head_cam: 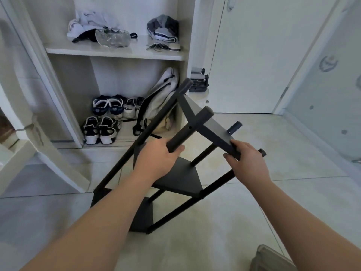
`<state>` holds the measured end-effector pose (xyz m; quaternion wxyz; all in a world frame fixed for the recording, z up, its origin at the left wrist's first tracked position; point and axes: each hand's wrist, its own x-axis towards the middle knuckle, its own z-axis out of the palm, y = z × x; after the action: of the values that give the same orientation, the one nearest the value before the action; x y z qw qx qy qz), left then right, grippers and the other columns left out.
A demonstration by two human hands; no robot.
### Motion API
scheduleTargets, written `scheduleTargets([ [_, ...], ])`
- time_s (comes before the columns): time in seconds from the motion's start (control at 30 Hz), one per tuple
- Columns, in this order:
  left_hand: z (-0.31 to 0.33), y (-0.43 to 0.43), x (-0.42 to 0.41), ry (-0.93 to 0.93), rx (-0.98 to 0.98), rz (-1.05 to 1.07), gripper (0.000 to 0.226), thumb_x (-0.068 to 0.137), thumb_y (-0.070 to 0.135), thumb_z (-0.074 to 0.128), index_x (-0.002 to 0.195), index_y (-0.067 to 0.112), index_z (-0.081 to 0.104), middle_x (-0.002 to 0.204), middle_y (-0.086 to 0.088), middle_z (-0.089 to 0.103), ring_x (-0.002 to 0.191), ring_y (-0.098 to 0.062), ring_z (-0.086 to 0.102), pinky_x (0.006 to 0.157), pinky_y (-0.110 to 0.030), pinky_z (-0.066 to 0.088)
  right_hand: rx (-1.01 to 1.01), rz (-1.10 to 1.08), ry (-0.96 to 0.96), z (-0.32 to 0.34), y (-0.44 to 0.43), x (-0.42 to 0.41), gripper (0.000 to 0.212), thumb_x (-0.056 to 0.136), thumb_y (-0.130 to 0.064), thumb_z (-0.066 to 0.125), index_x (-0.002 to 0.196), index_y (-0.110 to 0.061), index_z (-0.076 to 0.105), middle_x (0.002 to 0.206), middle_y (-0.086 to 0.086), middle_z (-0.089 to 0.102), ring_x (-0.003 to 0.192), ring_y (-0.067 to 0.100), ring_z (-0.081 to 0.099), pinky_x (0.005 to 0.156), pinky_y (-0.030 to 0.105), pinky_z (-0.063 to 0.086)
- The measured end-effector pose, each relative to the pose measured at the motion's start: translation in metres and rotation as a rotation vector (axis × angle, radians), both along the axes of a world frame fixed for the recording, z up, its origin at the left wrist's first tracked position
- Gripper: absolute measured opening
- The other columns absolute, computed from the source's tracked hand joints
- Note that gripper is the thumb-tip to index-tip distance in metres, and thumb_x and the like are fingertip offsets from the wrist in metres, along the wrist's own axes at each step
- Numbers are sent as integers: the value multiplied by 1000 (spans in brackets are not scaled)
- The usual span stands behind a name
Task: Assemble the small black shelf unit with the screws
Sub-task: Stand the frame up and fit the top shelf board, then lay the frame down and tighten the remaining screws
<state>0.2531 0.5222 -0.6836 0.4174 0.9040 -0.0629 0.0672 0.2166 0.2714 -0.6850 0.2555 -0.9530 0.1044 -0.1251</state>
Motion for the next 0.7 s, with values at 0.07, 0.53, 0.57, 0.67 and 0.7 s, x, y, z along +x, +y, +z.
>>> scheduleTargets([
  [0.07,-7,-18,7,-20,100,-68,30,90,57,61,69,35,57,58,14,56,63,-11,56,55,-30,40,6,-27,77,-14,-12,2,50,95,-36,66,142,-28,53,126,-2,62,100,18,56,81,33,47],
  [0.53,-149,-102,57,-51,714,-330,26,97,52,53,85,30,50,66,10,41,57,-13,42,49,-29,28,270,-41,405,-163,-53,14,23,101,-40,53,123,-37,59,112,-20,62,79,-3,61,58,17,41],
  [0.57,-158,-106,58,-30,725,-340,28,97,55,52,84,30,48,66,9,42,57,-14,43,48,-29,28,295,-50,420,-175,-54,16,23,101,-39,53,122,-35,59,110,-21,60,77,-4,58,57,15,39],
  [0.67,-185,-115,58,47,780,-374,34,95,60,52,85,28,48,71,7,47,68,-21,51,56,-30,34,359,-53,485,-211,-57,21,27,102,-35,52,126,-24,60,117,-15,61,79,3,59,59,14,41],
  [0.7,-193,-118,58,72,797,-387,34,95,60,52,86,28,48,73,6,48,71,-22,51,59,-31,35,388,-55,507,-222,-58,22,28,102,-33,52,127,-21,59,122,-13,62,84,9,60,62,16,44],
])
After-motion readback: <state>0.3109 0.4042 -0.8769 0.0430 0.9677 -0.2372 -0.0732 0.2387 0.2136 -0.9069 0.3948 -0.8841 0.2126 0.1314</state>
